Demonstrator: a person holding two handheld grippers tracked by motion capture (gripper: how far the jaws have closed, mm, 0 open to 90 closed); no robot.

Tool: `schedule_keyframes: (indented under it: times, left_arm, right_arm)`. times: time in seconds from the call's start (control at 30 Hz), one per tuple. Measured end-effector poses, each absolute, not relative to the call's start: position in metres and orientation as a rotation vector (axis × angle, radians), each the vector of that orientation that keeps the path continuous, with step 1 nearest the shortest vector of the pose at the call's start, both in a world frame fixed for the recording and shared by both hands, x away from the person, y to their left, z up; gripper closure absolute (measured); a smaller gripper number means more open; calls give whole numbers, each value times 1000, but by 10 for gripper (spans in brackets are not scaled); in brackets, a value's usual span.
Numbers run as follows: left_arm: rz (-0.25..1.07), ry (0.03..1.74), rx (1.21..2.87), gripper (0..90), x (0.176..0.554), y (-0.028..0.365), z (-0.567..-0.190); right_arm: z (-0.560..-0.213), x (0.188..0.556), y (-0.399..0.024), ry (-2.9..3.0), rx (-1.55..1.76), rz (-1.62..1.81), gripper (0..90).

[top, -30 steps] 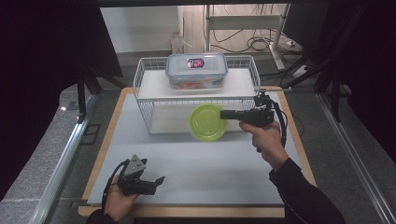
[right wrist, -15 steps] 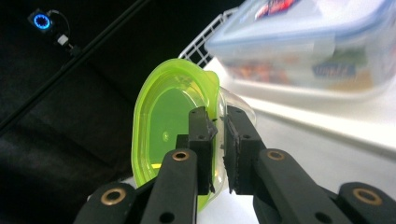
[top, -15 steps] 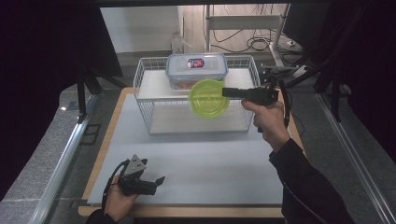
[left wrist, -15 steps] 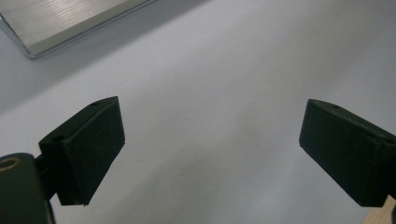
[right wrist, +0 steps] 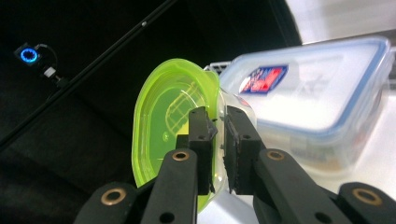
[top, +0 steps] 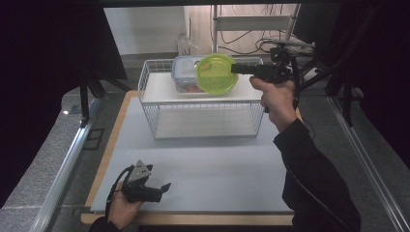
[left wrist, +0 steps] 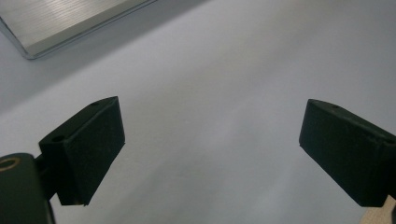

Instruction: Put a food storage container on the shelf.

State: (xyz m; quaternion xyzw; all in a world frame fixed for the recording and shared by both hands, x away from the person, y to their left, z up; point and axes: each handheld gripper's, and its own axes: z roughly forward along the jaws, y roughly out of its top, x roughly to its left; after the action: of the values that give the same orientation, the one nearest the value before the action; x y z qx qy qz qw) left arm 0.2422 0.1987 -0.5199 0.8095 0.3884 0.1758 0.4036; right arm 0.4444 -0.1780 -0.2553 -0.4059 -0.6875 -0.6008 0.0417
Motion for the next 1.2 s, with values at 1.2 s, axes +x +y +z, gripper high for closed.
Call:
schedule_keyframes:
  times: [1.2]
  left_arm:
    - [412,948,2041,66,241,197,-520]
  right_arm:
    - [-247,522,-125,-2033,-1559,-1775,782]
